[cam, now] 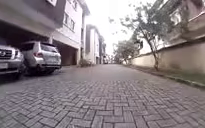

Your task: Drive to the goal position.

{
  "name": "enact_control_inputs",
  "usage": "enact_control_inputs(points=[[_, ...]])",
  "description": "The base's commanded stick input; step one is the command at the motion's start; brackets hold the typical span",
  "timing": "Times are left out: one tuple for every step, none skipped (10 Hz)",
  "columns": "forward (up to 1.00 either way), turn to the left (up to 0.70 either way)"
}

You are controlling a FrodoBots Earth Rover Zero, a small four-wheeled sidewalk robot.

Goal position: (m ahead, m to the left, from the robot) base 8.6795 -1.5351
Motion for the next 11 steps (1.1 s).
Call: enact_control_inputs(points=[[0.70,0.00],[0.70,0.00],[0.70,0.00],[0.70,0.00],[0.70,0.00],[0.70,0.00],[0.70,0.00],[0.70,0.00],[0.70,0.00],[0.70,0.00],[0.70,0.00]])
